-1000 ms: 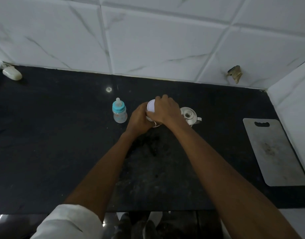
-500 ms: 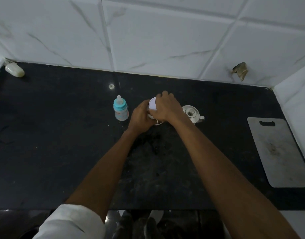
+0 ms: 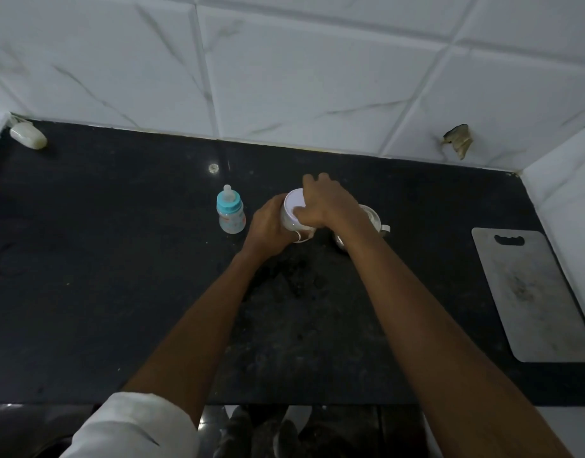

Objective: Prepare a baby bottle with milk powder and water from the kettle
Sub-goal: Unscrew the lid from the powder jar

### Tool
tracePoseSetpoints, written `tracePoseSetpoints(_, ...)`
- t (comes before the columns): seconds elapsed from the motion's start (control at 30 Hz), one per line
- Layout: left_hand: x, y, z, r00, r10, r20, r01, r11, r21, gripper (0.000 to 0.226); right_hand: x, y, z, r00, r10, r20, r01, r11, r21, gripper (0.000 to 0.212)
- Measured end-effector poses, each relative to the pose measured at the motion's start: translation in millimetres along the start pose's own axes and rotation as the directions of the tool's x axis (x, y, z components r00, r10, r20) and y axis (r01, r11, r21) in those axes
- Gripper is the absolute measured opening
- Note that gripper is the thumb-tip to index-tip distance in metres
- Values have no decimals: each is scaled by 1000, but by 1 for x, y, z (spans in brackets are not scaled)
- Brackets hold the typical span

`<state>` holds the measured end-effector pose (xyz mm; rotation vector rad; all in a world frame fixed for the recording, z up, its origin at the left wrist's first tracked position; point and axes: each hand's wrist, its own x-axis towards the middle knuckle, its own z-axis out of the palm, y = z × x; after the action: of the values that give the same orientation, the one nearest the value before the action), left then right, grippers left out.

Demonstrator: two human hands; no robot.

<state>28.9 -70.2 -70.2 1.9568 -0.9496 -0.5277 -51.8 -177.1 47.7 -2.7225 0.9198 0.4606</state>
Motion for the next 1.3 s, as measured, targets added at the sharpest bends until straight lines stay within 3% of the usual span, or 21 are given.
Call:
tracePoseSetpoints(0.23, -2, 0, 0, 1000, -9, -11, 9, 1000, -17, 76, -1, -14, 15, 986, 71, -150, -70, 998, 11, 59)
tracePoseSetpoints(0.3, -2, -1, 0, 1000, 0, -7, 0, 1000, -11, 78, -1, -14, 13, 990, 63, -123, -59, 998, 33, 57)
tracePoseSetpoints(0.53, 1, -7, 3, 999, 36, 1, -36, 999, 7, 78, 4, -11, 3, 981, -124, 149, 121, 992, 31, 84)
tracePoseSetpoints(0.73, 0, -5, 2, 1000, 25, 14, -25, 1000, 1, 81, 3, -21, 4, 997, 50, -51, -51, 999, -17, 73)
tracePoseSetpoints(0.83, 0, -4, 2, 1000, 17, 16, -17, 1000, -9, 82, 2, -23, 10, 990, 123, -74, -124, 992, -6, 73)
tracePoseSetpoints(0.97, 1, -8, 3, 1000, 6, -1, -6, 1000, -4, 78, -4, -20, 12, 994, 96, -59, -96, 995, 1, 67)
tracePoseSetpoints(1.13, 1, -8, 2, 1000, 27, -5, -27, 1000, -7, 79, -6, -13, 0, 987, -108, 121, 108, 994, 10, 81)
tracePoseSetpoints(1.2, 1, -8, 3, 1000, 27, -8, -27, 1000, -11, 81, -7, -11, -4, 985, -88, 145, 83, 996, 42, 87)
tracePoseSetpoints(1.3, 1, -8, 2, 1000, 10, 2, -10, 1000, -15, 83, -5, -12, -2, 998, 5, 62, -6, 1000, 16, 76)
